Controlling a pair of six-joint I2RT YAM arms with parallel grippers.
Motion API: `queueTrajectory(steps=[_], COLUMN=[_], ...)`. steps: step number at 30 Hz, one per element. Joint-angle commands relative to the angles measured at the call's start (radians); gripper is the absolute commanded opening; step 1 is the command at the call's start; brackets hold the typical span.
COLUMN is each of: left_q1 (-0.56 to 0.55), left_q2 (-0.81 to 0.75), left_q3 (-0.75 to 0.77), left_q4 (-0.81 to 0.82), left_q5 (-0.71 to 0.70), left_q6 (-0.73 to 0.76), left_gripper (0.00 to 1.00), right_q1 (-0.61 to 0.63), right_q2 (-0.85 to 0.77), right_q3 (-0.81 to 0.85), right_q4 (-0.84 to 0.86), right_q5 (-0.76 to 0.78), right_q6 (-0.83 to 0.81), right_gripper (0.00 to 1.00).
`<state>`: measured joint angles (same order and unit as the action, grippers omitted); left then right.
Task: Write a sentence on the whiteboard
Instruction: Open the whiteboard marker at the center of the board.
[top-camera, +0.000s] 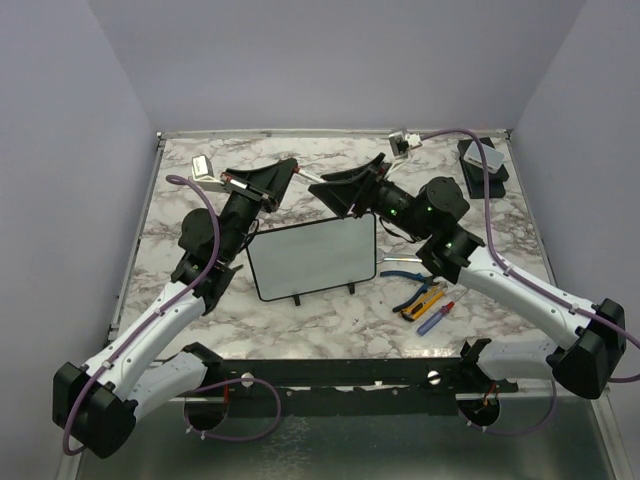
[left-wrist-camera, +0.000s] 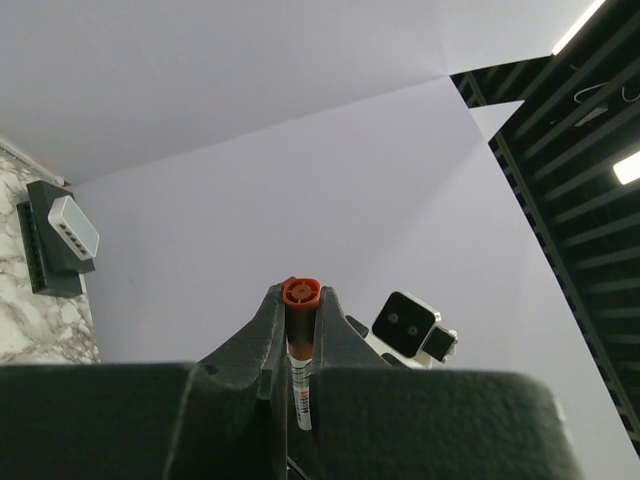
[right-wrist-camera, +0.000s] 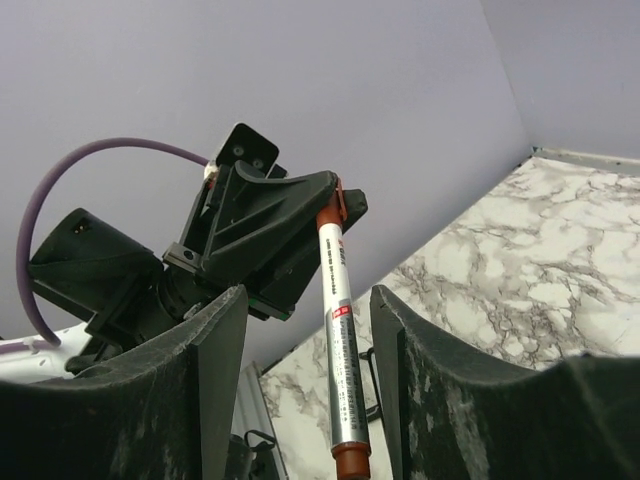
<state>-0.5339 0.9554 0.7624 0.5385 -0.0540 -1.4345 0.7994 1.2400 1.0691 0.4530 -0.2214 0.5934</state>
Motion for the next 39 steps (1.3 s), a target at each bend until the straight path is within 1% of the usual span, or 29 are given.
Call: queueTrajectory(steps=[1,7,12,20,27,33,37,39], left_q1=[0.005,0.005,0.004,0.005,0.005,0.005,0.007,0.017], left_q2=[-0.021,-0.024,-0.026,-0.036,-0.045,-0.053,-0.064,-0.067], left_q3=[0.019,0.023,0.023,0.022,0.019,0.018,0.020,0.022], left_q4=[-0.020,-0.035,-0.044,-0.056,-0.065,-0.077,-0.098,-0.103], left_q5=[-0.034,-0.032,-0.032,-0.039,-0.049,-0.070,-0.103,-0.118], left_q6=[0.022,0.032,0.040,0.048,0.050,0.063,0.087,0.093], left_gripper=[0.00,0.00,0.00,0.00,0.00,0.00,0.00,0.00], right_q1=[0.003,0.003,0.003,0.003,0.003,0.003,0.003,0.003], right_q2=[0.018,0.018,0.019,0.017,0.010,-0.023,-0.091,-0.117], right_q3=[0.033,0.033,0.028,0.025,0.008,-0.062,-0.141,-0.155], right_q4=[-0.045,-0.046,-0.040,-0.034,-0.024,0.030,0.077,0.059], right_q5=[-0.005,0.001,0.001,-0.001,0.013,0.025,0.079,0.101], right_q6=[-0.001,-0.006,-0.002,0.002,0.004,-0.019,-0.034,-0.053], right_gripper=[0.54,0.52,0.47,0.34,0.02,0.01,0.01,0.01])
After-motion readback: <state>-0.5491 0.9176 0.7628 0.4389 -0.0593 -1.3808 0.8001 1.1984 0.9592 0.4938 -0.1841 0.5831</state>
